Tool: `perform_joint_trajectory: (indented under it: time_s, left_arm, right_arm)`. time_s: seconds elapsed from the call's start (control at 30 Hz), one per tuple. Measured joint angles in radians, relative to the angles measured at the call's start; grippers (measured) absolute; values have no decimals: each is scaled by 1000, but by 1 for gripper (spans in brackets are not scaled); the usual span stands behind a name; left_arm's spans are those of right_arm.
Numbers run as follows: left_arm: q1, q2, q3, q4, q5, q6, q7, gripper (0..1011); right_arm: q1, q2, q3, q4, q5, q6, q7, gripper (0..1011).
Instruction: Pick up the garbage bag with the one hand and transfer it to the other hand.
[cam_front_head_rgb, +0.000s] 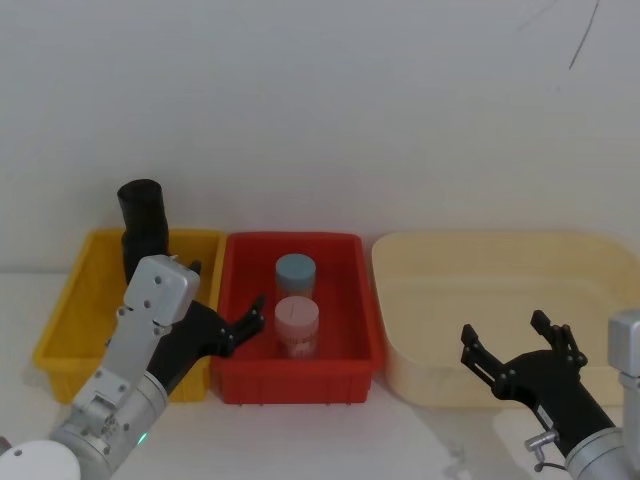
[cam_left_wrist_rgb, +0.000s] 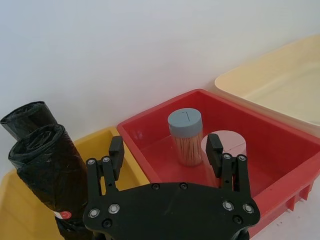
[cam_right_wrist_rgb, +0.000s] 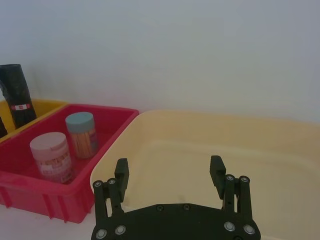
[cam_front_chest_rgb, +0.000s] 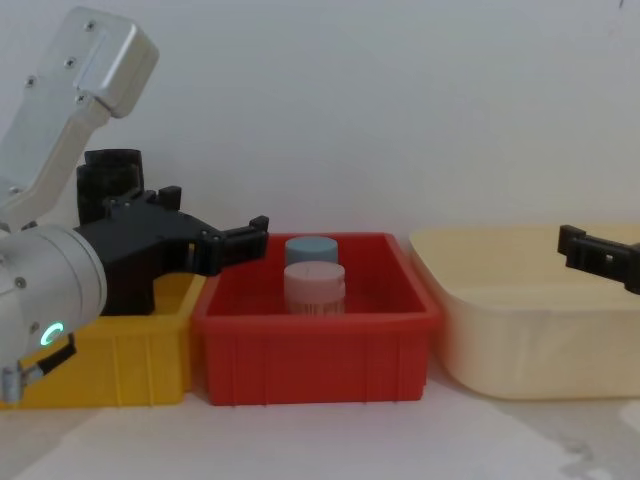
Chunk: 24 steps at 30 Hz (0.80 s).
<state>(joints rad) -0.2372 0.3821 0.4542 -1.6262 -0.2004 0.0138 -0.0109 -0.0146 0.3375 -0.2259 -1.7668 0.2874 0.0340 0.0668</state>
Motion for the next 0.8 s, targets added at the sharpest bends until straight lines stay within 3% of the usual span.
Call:
perform_joint_trajectory:
  time_s: [0.8]
  left_arm:
    - [0,0,0,0,0,0,0,1000]
  right_arm:
    - [0,0,0,0,0,0,0,999]
